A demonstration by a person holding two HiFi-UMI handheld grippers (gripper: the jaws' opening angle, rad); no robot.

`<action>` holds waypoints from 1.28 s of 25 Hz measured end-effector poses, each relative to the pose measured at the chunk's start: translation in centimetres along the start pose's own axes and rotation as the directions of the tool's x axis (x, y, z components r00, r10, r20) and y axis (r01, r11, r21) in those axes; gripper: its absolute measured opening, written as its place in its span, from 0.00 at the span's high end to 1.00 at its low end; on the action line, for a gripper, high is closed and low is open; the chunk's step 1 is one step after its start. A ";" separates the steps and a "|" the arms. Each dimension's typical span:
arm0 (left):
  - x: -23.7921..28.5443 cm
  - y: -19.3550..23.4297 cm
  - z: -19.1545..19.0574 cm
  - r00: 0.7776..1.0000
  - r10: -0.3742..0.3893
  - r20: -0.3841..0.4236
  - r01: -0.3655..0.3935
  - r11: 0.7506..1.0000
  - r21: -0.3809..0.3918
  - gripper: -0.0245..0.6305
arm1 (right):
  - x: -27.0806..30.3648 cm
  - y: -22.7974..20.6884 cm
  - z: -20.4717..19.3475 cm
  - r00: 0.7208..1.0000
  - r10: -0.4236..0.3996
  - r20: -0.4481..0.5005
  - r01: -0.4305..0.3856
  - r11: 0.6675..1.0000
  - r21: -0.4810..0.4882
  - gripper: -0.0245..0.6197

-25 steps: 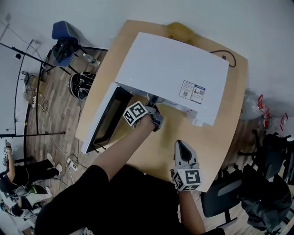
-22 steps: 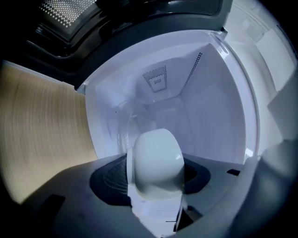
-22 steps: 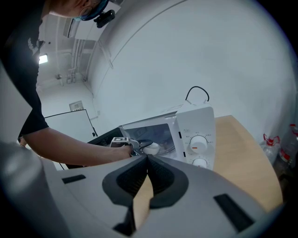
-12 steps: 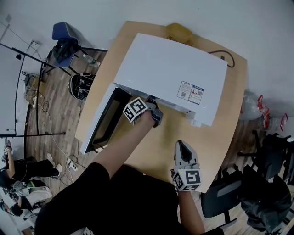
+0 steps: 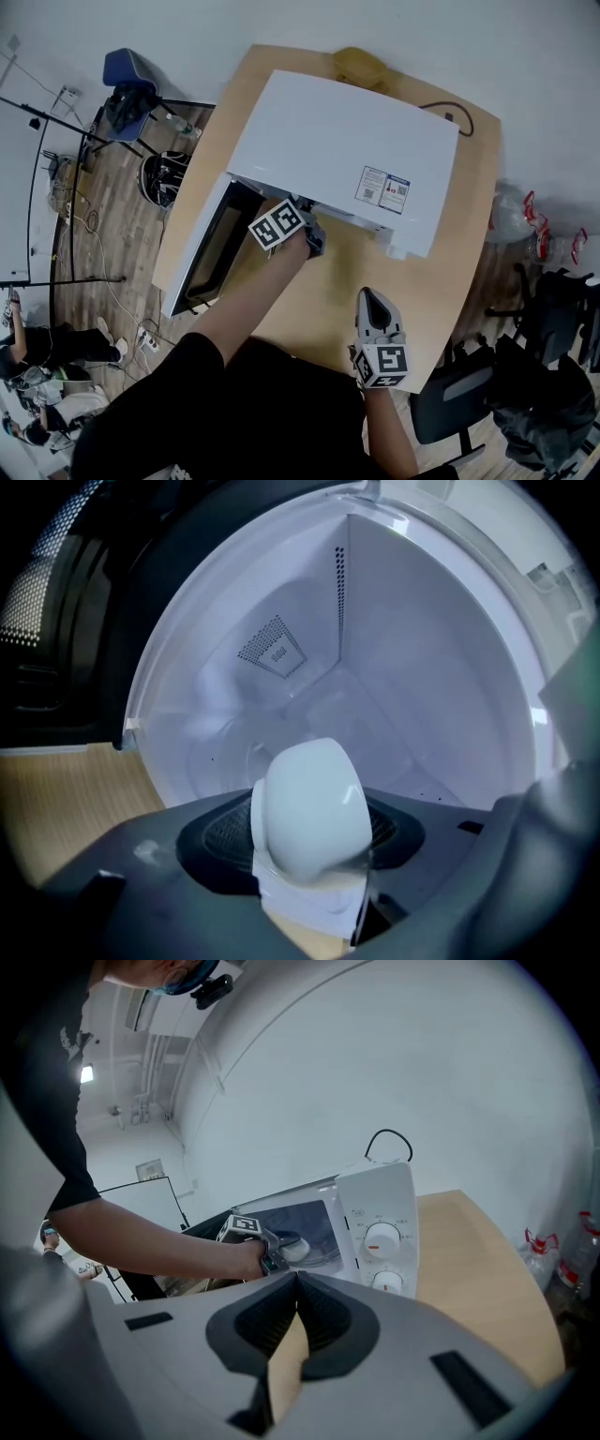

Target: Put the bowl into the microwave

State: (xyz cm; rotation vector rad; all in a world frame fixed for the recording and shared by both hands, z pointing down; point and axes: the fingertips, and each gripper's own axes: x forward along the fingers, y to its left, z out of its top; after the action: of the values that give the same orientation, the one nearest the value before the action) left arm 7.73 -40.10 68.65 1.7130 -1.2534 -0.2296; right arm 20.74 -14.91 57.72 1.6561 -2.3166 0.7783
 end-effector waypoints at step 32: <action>1.0 0.6 1.1 1.000 -0.009 -0.012 0.013 0.924 0.383 0.44 | -0.8 0.1 -3.2 0.997 -0.068 -0.031 0.068 0.998 -0.018 0.87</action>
State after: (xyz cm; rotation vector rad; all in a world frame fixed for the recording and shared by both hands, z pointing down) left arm 7.11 -41.59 68.89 2.0504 -1.3458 0.0229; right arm 20.46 -12.62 60.01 1.6936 -2.2273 0.7630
